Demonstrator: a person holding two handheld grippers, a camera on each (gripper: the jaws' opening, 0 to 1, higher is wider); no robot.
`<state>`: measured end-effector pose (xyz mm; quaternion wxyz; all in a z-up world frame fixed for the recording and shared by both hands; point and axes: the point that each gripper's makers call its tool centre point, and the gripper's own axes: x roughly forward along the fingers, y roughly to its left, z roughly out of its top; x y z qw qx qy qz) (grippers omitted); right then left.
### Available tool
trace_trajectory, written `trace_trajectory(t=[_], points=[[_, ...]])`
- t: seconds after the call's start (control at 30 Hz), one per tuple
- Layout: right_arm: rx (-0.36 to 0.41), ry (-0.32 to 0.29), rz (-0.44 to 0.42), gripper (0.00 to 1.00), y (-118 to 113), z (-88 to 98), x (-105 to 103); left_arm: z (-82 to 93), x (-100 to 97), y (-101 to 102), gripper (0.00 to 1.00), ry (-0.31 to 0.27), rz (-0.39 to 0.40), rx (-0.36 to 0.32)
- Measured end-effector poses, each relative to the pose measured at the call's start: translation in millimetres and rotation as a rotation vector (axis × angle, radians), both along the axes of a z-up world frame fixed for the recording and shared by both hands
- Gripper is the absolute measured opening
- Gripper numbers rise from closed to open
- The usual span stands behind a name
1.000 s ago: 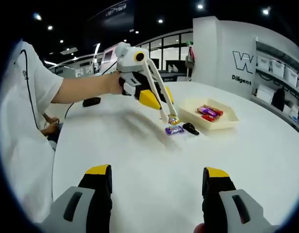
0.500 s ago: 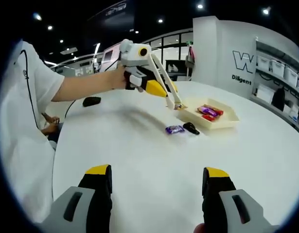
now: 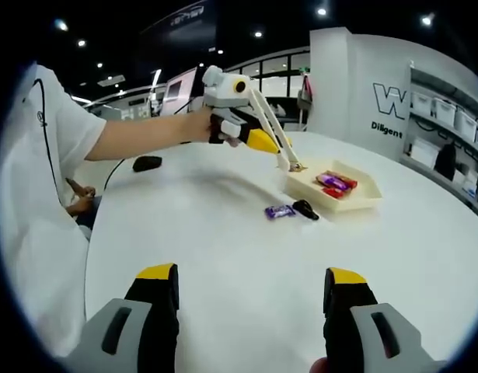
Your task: Place the target food into the container with the food tongs after gripping and lifting it, then release it inside without dropping or visibly crushing the food.
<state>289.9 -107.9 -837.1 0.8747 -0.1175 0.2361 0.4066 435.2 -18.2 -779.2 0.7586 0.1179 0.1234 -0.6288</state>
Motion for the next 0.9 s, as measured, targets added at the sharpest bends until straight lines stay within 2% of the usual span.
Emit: trace_trajectory(t=[0.13,0.53,0.9], points=[[0.001,-0.002,0.001,0.74,0,1.2,1,-1.2,6.2,1,0.18,0.001,0.013,0.002],[-0.002,0.003,0.002,0.74,0,-0.1,0,-14.0,44.0,-1,0.18,0.005,0.057,0.043],[-0.003,0.005,0.0,0.74,-1,-0.6,0,-31.4,59.1,-2,0.18,0.017,0.062,0.081]])
